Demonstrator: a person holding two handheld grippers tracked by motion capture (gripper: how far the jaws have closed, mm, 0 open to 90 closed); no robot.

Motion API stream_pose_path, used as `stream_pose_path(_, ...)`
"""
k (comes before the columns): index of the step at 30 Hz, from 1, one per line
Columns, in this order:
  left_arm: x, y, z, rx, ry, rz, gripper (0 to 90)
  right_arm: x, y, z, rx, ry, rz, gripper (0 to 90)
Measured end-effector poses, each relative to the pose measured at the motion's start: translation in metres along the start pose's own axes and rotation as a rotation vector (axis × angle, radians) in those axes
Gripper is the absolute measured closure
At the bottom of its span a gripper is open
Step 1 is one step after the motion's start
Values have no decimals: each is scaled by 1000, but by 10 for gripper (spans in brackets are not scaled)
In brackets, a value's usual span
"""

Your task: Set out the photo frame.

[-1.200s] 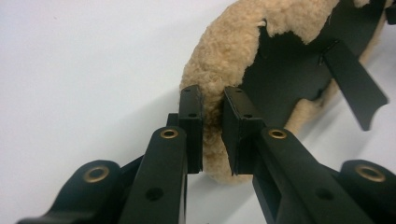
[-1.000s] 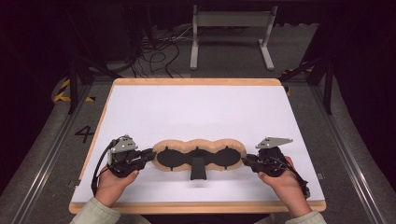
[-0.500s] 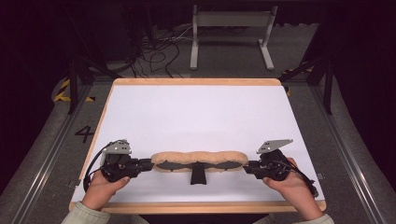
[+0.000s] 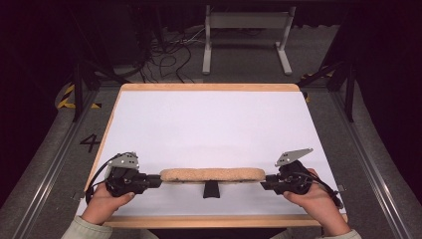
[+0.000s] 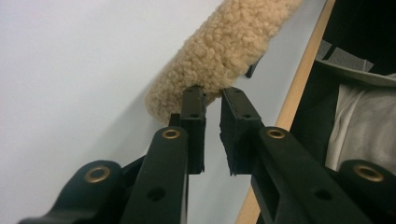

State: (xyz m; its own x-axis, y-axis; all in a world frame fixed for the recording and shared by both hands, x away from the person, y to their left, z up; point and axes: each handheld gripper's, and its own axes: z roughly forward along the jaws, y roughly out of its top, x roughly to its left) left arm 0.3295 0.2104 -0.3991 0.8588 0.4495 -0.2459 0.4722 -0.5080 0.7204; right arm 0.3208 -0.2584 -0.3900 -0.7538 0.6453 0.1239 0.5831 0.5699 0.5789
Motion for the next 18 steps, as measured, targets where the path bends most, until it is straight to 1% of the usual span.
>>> stream_pose_path(2, 0, -1, -1, -6, -13, 6, 769, -1, -1, -1, -1, 6, 0, 718)
stream_pose_path(3, 1, -1, -2, -4, -21, 17, 757, -2, -2, -2, -5, 5, 2, 718)
stream_pose_path(4, 0, -2, -3, -3, -25, 14, 752, -2, -3, -3, -3, 6, 2, 718)
stream_pose_path(5, 0, -3, -5, -3, -20, 22, 743, -3, -4, -4, -4, 5, 5, 718)
stream_pose_path(6, 1, -4, -8, -5, -12, 20, 731, -3, -5, -5, -4, 3, 5, 720)
stream_pose_path(7, 2, -5, -9, -17, -1, 18, 730, -4, -6, -6, -6, 0, 10, 727)
stream_pose_path(8, 3, -5, -12, -24, 6, 10, 735, -4, -7, -7, -4, -3, 10, 734)
stream_pose_path(9, 5, -6, -15, -41, 27, 0, 740, -4, -8, -7, -2, -4, 11, 747)
stream_pose_path(10, 6, -7, -17, -49, 36, -15, 754, -3, -9, -6, 0, -7, 9, 761)
stream_pose_path(12, 9, -7, -21, -84, 82, -44, 782, -2, -10, -5, 1, -12, 10, 796)
stream_pose_path(13, 9, -7, -21, -84, 82, -44, 791, -2, -10, -5, 6, -9, 6, 822)
stream_pose_path(14, 10, -6, -22, -103, 134, -66, 791, -2, -10, -5, 6, -9, 6, 822)
stream_pose_path(15, 10, -6, -21, -109, 172, -74, 812, -1, -10, -4, 4, -15, -1, 854)
stream_pose_path(16, 11, -6, -19, -123, 223, -79, 821, 0, -10, -3, 0, -23, -2, 879)
stream_pose_path(17, 11, -6, -18, -133, 240, -89, 848, 1, -9, -3, -1, -32, -8, 890)
stream_pose_path(18, 12, -6, -16, -143, 267, -88, 863, 1, -9, -2, -3, -35, -10, 892)
